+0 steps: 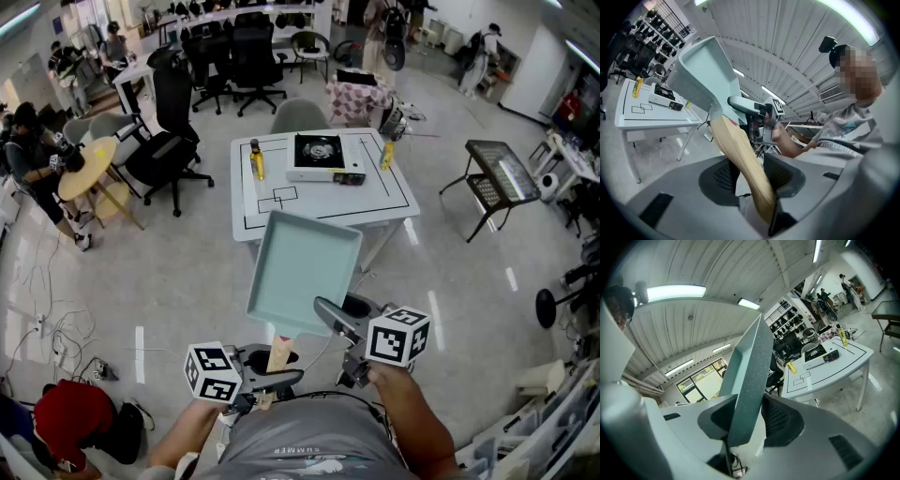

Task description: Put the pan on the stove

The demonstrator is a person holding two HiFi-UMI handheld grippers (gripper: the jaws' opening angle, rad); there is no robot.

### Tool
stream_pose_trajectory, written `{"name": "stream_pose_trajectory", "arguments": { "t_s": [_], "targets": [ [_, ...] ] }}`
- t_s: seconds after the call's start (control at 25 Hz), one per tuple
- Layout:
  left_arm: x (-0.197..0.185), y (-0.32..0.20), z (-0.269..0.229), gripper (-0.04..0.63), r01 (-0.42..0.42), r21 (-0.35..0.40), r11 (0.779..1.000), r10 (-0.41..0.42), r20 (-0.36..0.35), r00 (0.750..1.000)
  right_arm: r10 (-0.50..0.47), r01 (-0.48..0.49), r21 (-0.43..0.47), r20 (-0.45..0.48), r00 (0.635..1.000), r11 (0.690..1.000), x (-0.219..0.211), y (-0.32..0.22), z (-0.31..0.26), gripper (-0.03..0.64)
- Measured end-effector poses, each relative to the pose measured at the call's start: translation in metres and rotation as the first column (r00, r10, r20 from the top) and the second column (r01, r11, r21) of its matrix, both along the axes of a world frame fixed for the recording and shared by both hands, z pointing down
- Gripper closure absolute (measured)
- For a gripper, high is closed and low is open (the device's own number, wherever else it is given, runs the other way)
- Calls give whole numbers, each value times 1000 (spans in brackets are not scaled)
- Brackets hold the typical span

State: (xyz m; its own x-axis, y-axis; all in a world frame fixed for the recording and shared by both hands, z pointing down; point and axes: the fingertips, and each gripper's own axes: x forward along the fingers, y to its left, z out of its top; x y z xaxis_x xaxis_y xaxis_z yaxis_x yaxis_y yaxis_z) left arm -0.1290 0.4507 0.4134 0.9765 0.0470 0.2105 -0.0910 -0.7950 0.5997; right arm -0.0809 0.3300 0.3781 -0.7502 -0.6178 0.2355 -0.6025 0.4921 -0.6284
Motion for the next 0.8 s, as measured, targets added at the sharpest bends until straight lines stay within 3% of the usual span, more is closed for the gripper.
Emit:
{"name": "stream_pose_trajectory", "arguments": {
  "t_s": [0.8],
  "targets": [
    [-6,-9,5,443,-45,-17,999,45,-11,999,36,-37,-16,-13,999,999,-3,-8,5,462]
  ]
}}
